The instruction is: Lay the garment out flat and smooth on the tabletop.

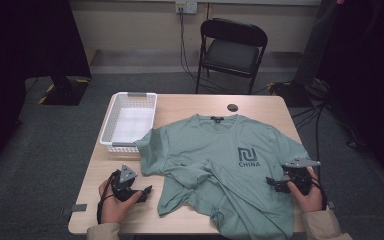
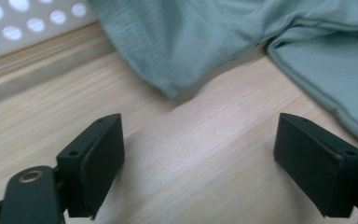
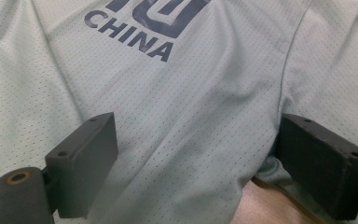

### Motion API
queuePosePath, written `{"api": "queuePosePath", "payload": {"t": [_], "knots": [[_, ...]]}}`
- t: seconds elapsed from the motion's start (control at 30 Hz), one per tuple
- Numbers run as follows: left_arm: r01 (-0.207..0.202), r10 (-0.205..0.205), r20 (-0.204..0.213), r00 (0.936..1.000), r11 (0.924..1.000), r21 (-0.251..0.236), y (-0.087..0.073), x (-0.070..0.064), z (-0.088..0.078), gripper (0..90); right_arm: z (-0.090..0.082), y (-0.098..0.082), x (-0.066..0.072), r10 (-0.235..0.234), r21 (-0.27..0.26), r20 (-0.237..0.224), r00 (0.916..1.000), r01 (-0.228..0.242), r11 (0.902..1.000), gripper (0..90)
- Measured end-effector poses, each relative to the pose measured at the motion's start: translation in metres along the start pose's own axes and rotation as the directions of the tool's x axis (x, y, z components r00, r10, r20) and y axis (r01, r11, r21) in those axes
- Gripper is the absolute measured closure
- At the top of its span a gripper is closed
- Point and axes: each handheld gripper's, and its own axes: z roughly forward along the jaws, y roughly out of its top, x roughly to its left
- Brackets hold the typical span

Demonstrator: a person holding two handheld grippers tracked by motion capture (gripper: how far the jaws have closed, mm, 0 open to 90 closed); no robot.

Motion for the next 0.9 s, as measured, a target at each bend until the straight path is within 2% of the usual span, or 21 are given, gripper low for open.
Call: {"api": "queuePosePath", "payload": {"t": [0.03, 0.07, 0.1, 0.13, 0.2, 0.23, 0.27, 0.3, 0.37, 0.4, 0.43, 0.47, 0.53, 0.6, 0.7, 0.83, 0.87, 0.9], "knots": [[0.007, -0.007, 0.014, 0.9999, 0.9998, -0.017, 0.002, -0.003, 0.000, 16.1, 0.000, 0.000, 0.000, 0.000, 0.000, 0.000, 1.0000, 0.000, 1.0000, 12.0], [0.008, -0.006, 0.046, 0.9989, 0.9993, -0.037, 0.006, -0.010, 0.000, 15.9, 0.000, 0.000, 0.000, 0.000, 0.000, 0.000, 1.0000, 0.000, 1.0000, 12.0], [0.008, -0.006, 0.046, 0.9989, 0.9993, -0.037, 0.006, -0.010, 0.000, 15.7, 0.000, 0.000, 0.000, 0.000, 0.000, 0.000, 1.0000, 0.000, 1.0000, 12.0], [-0.005, 0.008, 0.077, 0.9970, 0.9989, -0.047, 0.010, -0.017, 0.000, 16.9, 0.000, 0.000, 0.000, 0.000, 0.000, 0.000, 1.0000, 0.000, 1.0000, 12.0], [-0.015, 0.019, 0.093, 0.9955, 0.9987, -0.048, 0.012, -0.022, 0.000, 26.2, 0.000, 0.000, 0.000, 0.000, 0.000, 0.000, 1.0000, 0.000, 1.0000, 12.0], [-0.028, 0.034, 0.117, 0.9926, 0.9984, -0.049, 0.014, -0.026, 0.000, 26.2, 0.000, 0.000, 0.000, 0.000, 0.000, 0.000, 1.0000, 0.000, 1.0000, 12.0], [-0.035, 0.042, 0.133, 0.9902, 0.9980, -0.053, 0.015, -0.030, 0.000, 30.1, 0.000, 0.000, 0.000, 0.000, 0.000, 0.000, 1.0000, 0.000, 1.0000, 12.0], [-0.040, 0.047, 0.145, 0.9883, 0.9976, -0.056, 0.017, -0.035, 0.002, 32.1, 0.000, 0.000, 0.000, 0.000, 0.000, 0.000, 1.0000, 0.000, 1.0000, 12.0], [-0.075, 0.085, 0.163, 0.9829, 0.9952, -0.063, 0.021, -0.044, 0.005, 40.3, 0.000, 0.000, 0.000, 0.000, 0.000, 0.000, 1.0000, 0.000, 1.0000, 12.0], [-0.095, 0.104, 0.167, 0.9805, 0.9935, -0.063, 0.024, -0.049, 0.008, 40.7, 0.000, 0.000, 0.000, 0.000, 0.000, 0.000, 1.0000, 0.000, 1.0000, 12.0], [-0.113, 0.122, 0.174, 0.9771, 0.9915, -0.065, 0.028, -0.053, 0.011, 40.9, 0.000, 0.000, 0.000, 0.000, 0.000, 0.000, 1.0000, 0.000, 1.0000, 12.0], [-0.122, 0.136, 0.197, 0.9708, 0.9893, -0.079, 0.035, -0.062, 0.017, 41.4, 0.000, 0.000, 0.000, 0.000, 0.000, 0.000, 1.0000, 0.000, 1.0000, 12.0], [-0.120, 0.137, 0.208, 0.9685, 0.9886, -0.091, 0.038, -0.066, 0.019, 41.7, 0.000, 0.000, 0.000, 0.000, 0.000, 0.000, 1.0000, 0.000, 1.0000, 12.0], [-0.141, 0.163, 0.214, 0.9631, 0.9832, -0.116, 0.047, -0.076, 0.026, 44.0, 0.000, 0.000, 0.000, 0.000, 0.000, 0.000, 1.0000, 0.000, 1.0000, 12.0], [-0.139, 0.163, 0.220, 0.9619, 0.9830, -0.119, 0.051, -0.081, 0.029, 47.9, 0.000, 0.000, 0.000, 0.000, 0.000, 0.000, 1.0000, 0.000, 1.0000, 12.0], [-0.171, 0.195, 0.245, 0.9496, 0.9782, -0.118, 0.057, -0.095, 0.036, 51.0, 0.000, 0.000, 0.000, 0.001, 0.000, -0.001, 1.0000, -0.001, 1.0000, 12.0], [-0.177, 0.202, 0.258, 0.9449, 0.9773, -0.117, 0.060, -0.102, 0.039, 51.0, 0.000, 0.000, 0.000, 0.001, 0.000, -0.001, 1.0000, -0.001, 1.0000, 12.0], [-0.173, 0.199, 0.265, 0.9435, 0.9779, -0.117, 0.061, -0.106, 0.041, 50.9, 0.000, 0.000, 0.000, 0.001, 0.000, -0.001, 1.0000, -0.001, 1.0000, 12.0]]}}
